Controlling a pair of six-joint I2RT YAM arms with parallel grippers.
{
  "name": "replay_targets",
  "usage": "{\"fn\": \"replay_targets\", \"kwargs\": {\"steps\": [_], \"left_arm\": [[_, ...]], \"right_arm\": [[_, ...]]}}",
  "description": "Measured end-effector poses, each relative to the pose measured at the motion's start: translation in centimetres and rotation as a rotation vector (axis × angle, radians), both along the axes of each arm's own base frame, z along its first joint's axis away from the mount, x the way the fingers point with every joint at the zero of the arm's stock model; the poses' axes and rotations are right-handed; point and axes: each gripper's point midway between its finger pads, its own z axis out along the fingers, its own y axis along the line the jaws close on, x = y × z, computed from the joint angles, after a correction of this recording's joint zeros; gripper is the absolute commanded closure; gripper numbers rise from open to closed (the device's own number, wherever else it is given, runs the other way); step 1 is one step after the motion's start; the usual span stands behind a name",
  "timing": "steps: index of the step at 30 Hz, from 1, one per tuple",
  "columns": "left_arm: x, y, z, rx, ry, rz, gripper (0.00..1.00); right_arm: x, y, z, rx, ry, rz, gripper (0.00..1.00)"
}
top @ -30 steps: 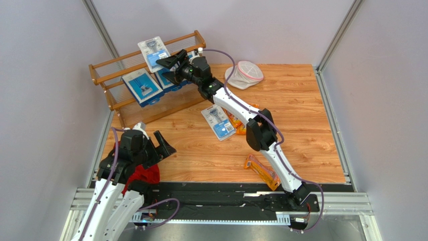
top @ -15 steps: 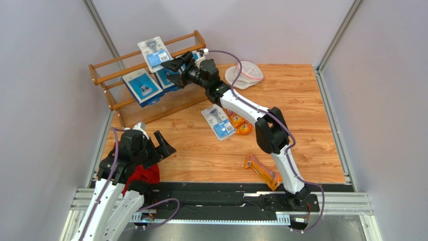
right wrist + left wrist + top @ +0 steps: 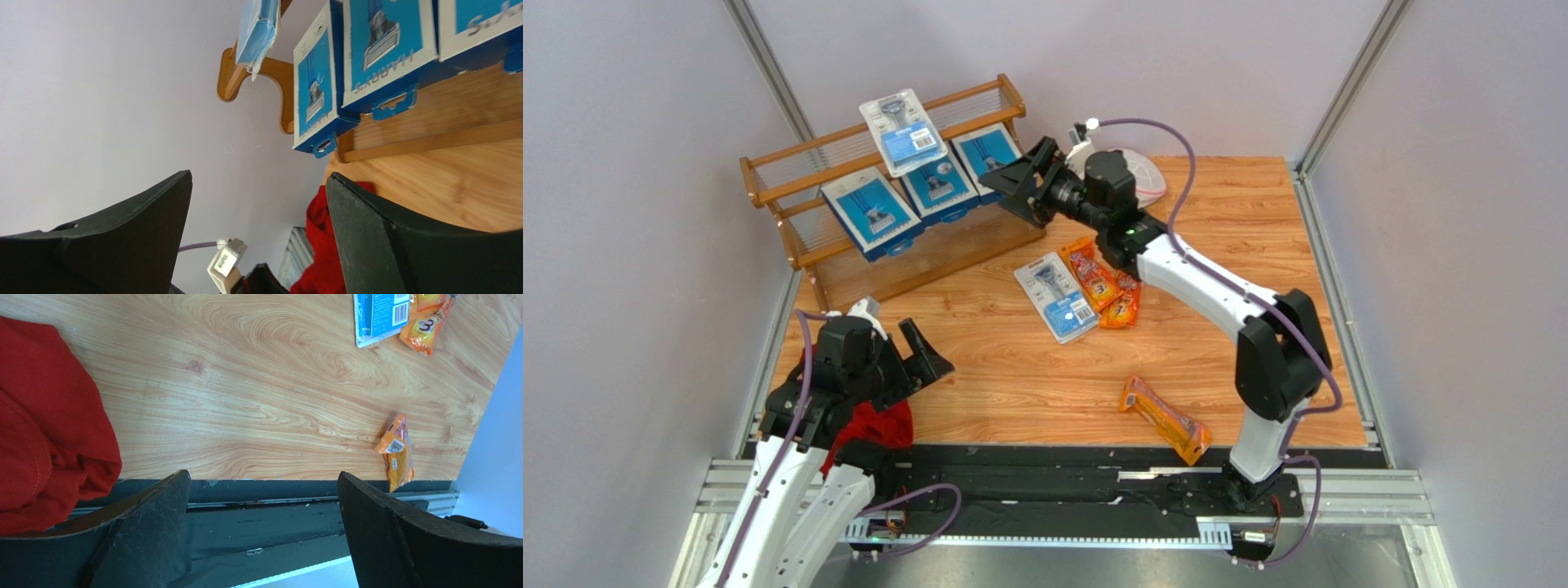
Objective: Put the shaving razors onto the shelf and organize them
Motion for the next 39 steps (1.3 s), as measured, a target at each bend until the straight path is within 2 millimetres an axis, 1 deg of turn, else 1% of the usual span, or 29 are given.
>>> {"fn": "replay_targets", "kwargs": {"steps": [4,5,7,9,10,15,18,21,23,26,32,33,36,39], "left_arm": [[0.0,0.0,0.1,0.001,-0.006,-0.004,0.02],[0.0,0.0,0.1,0.002,-0.007,-0.005,0.02],[0.0,0.0,0.1,0.003,-0.007,-0.006,0.02],[0.0,0.0,0.1,0.003,-0.009,-0.007,0.02],[0.0,0.0,0.1,0.003,-0.010,-0.007,0.02],[0.1,0.0,0.1,0.003,-0.014,-0.008,0.02],[0.1,0.0,0.1,0.003,-0.014,-0.008,0.02],[0.1,-0.1,0.2,0.001,-0.015,-0.010,0.02],[0.2,-0.1,0.2,0.000,-0.019,-0.010,0.02],[0.2,-0.1,0.3,-0.001,-0.020,-0.011,0.03],[0.2,-0.2,0.3,-0.006,-0.019,-0.016,0.03],[0.2,-0.2,0.3,-0.006,-0.019,-0.016,0.03],[0.2,-0.2,0.3,-0.006,-0.019,-0.016,0.03],[0.2,-0.2,0.3,-0.006,-0.019,-0.016,0.03]], "right_arm": [[-0.7,-3.7,1.0,-0.144,-0.108,-0.031,0.17],[-0.8,-4.6,1.0,-0.192,-0.138,-0.038,0.17],[-0.9,-6.0,0.2,-0.289,-0.173,-0.053,0.17],[-0.8,-7.7,-1.8,-0.430,-0.198,-0.066,0.17],[-0.7,-8.2,-2.7,-0.481,-0.202,-0.068,0.17],[-0.8,-11.2,-9.0,-0.778,-0.178,-0.038,0.18],[-1.0,-12.5,-11.3,-0.893,-0.169,-0.015,0.19],[-0.9,-13.5,-13.0,-0.984,-0.172,0.000,0.20],[-0.6,-13.9,-13.9,-1.030,-0.172,0.011,0.20],[0.2,-13.9,-15.4,-1.082,-0.176,0.026,0.22],[1.9,-12.8,-19.6,-1.138,-0.136,0.090,0.28],[2.1,-12.6,-20.5,-1.147,-0.120,0.107,0.31],[2.5,-12.1,-22.3,-1.158,-0.089,0.140,0.33],[2.3,-12.0,-23.8,-1.168,-0.059,0.170,0.35]]}}
